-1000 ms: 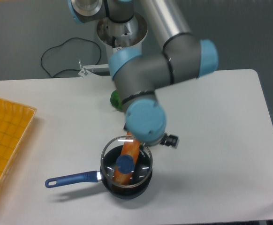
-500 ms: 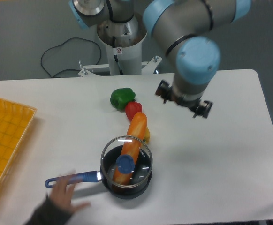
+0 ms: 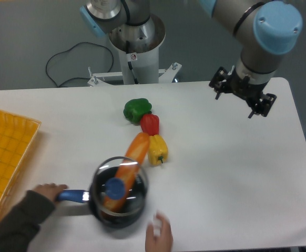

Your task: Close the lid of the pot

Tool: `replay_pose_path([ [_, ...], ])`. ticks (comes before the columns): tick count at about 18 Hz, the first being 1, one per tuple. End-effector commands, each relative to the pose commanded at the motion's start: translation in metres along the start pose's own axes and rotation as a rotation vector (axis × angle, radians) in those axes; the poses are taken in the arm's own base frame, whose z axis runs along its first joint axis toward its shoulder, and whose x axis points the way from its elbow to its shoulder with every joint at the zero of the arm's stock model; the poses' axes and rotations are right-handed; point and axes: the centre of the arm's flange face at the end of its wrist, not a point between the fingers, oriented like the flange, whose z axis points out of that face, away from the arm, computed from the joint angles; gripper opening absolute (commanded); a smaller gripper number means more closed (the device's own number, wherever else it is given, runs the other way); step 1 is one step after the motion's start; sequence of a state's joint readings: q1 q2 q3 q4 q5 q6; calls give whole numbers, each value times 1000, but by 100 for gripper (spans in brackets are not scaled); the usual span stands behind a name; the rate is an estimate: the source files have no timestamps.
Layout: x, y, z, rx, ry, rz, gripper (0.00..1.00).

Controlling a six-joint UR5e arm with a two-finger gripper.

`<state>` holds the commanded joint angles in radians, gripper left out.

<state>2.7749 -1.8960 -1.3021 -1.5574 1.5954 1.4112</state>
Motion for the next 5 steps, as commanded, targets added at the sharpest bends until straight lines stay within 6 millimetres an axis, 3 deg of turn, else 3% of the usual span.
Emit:
replay_pose_path([
  [5, -6, 19, 3, 4, -19, -30, 100],
])
